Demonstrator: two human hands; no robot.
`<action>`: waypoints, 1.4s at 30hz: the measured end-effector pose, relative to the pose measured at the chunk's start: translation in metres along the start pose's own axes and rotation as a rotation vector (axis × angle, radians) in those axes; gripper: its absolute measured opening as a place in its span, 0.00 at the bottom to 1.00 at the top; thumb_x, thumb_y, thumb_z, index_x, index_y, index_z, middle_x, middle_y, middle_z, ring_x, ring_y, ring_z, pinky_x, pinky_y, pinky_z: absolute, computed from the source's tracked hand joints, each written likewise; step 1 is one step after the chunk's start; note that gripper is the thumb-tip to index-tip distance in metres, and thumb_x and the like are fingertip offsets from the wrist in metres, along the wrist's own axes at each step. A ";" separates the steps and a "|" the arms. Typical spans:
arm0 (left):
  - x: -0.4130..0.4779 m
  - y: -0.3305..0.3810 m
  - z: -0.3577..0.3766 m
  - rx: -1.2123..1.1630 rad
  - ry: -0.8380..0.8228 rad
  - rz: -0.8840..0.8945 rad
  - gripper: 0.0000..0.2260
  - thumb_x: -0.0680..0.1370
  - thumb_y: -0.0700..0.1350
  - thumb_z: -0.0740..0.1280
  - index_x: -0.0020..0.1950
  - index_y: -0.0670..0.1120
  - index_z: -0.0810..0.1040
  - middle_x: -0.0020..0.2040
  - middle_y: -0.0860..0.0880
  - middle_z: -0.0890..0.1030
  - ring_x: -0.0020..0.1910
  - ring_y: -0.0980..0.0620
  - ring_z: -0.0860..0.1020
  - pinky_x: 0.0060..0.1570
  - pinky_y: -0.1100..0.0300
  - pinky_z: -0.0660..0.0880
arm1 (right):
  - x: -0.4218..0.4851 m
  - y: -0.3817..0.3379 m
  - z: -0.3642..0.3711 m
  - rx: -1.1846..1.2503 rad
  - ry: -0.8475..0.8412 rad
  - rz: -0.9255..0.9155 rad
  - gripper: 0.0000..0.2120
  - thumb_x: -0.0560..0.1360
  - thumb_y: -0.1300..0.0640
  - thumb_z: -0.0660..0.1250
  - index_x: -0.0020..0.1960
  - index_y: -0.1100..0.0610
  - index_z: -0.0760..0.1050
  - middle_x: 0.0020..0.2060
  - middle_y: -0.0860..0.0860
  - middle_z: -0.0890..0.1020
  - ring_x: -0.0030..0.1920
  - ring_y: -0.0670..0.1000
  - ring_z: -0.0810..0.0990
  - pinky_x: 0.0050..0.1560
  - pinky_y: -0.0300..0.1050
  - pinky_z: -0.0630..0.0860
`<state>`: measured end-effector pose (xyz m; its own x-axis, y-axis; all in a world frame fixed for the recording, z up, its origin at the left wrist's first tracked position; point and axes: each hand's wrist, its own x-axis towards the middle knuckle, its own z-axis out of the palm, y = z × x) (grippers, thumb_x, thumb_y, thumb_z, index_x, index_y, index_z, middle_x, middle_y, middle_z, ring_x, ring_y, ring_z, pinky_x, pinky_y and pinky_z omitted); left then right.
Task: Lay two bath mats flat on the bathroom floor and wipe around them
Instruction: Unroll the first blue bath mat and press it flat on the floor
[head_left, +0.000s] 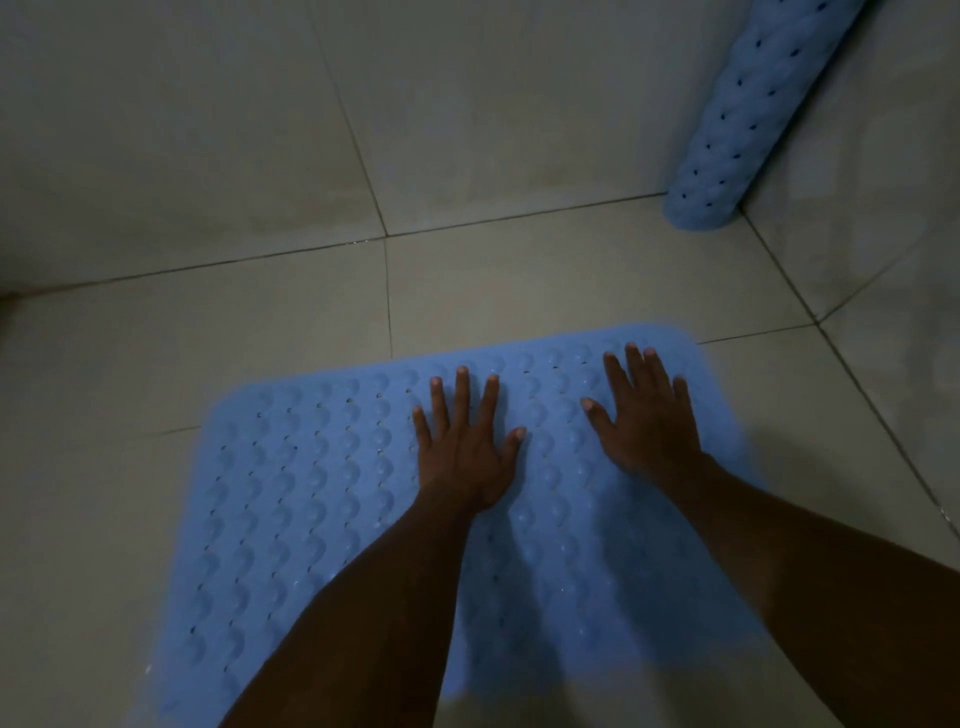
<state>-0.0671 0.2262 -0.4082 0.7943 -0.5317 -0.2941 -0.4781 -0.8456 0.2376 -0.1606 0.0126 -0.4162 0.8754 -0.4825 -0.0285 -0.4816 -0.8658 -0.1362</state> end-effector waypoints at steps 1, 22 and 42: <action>0.008 0.002 0.003 0.009 -0.019 0.005 0.34 0.81 0.69 0.44 0.81 0.58 0.34 0.81 0.49 0.29 0.78 0.41 0.28 0.76 0.37 0.34 | 0.006 0.002 0.003 0.000 0.005 -0.007 0.36 0.79 0.35 0.49 0.79 0.55 0.62 0.79 0.58 0.62 0.79 0.61 0.59 0.73 0.69 0.60; 0.052 -0.003 0.018 0.093 0.107 0.001 0.34 0.80 0.71 0.44 0.82 0.60 0.38 0.82 0.51 0.33 0.80 0.43 0.31 0.77 0.34 0.38 | 0.050 0.001 0.036 -0.038 0.018 0.059 0.37 0.78 0.35 0.50 0.82 0.50 0.52 0.82 0.54 0.54 0.81 0.58 0.50 0.77 0.66 0.51; 0.069 -0.003 0.008 0.049 0.084 0.026 0.35 0.79 0.71 0.39 0.82 0.58 0.35 0.82 0.49 0.32 0.79 0.44 0.30 0.77 0.38 0.33 | 0.071 -0.020 0.031 0.019 0.002 -0.065 0.38 0.78 0.33 0.43 0.82 0.53 0.54 0.81 0.53 0.55 0.82 0.56 0.49 0.78 0.67 0.47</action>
<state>-0.0140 0.1912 -0.4369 0.8090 -0.5494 -0.2090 -0.5151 -0.8339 0.1984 -0.0873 -0.0003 -0.4467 0.9047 -0.4257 -0.0172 -0.4230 -0.8926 -0.1562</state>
